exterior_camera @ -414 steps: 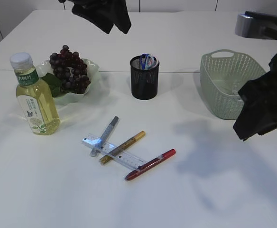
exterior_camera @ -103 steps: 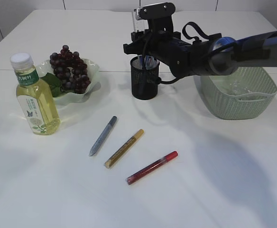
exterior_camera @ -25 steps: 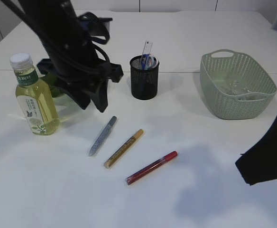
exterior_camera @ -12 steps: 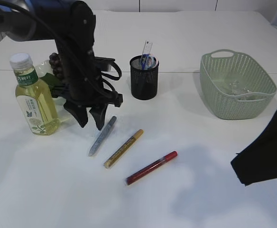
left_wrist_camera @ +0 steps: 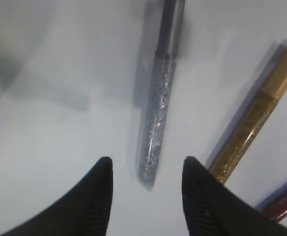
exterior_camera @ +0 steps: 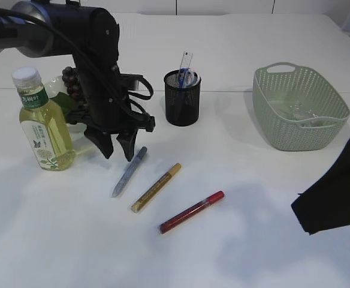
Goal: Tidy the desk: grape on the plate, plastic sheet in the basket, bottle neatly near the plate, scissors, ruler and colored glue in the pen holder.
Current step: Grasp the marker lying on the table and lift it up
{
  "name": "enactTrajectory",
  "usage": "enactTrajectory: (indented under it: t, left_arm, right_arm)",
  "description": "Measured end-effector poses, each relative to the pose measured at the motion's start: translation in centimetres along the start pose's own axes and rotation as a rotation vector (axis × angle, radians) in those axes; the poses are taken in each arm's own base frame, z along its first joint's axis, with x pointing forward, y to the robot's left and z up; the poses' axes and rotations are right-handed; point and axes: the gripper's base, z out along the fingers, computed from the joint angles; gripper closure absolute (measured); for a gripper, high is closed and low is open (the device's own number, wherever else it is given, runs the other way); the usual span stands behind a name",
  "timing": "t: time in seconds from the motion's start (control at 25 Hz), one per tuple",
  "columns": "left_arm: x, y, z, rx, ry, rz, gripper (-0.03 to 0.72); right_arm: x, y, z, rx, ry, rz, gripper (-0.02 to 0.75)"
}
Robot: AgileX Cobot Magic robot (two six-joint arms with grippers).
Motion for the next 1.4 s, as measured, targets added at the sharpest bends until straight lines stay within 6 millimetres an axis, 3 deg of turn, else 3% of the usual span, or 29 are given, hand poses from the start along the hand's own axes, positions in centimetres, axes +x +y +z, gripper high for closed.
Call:
enactTrajectory:
  t: [0.2, 0.56, 0.96, 1.4]
  left_arm:
    - [-1.0, -0.4, -0.1, 0.024, -0.027, -0.002, 0.348]
    - [-1.1, -0.6, 2.8, 0.045, 0.041, -0.006, 0.348]
    - [-1.1, -0.4, 2.9, 0.017, 0.036, 0.029, 0.348]
    - [-1.1, -0.4, 4.4, 0.008, 0.064, 0.052, 0.383]
  right_arm:
    - [0.0, 0.0, 0.0, -0.002, 0.0, 0.001, 0.321]
    - [0.0, 0.0, 0.0, -0.002, 0.0, 0.001, 0.321]
    - [0.0, 0.0, 0.0, -0.002, 0.0, -0.008, 0.321]
    - [0.0, 0.0, 0.0, -0.002, 0.0, -0.009, 0.321]
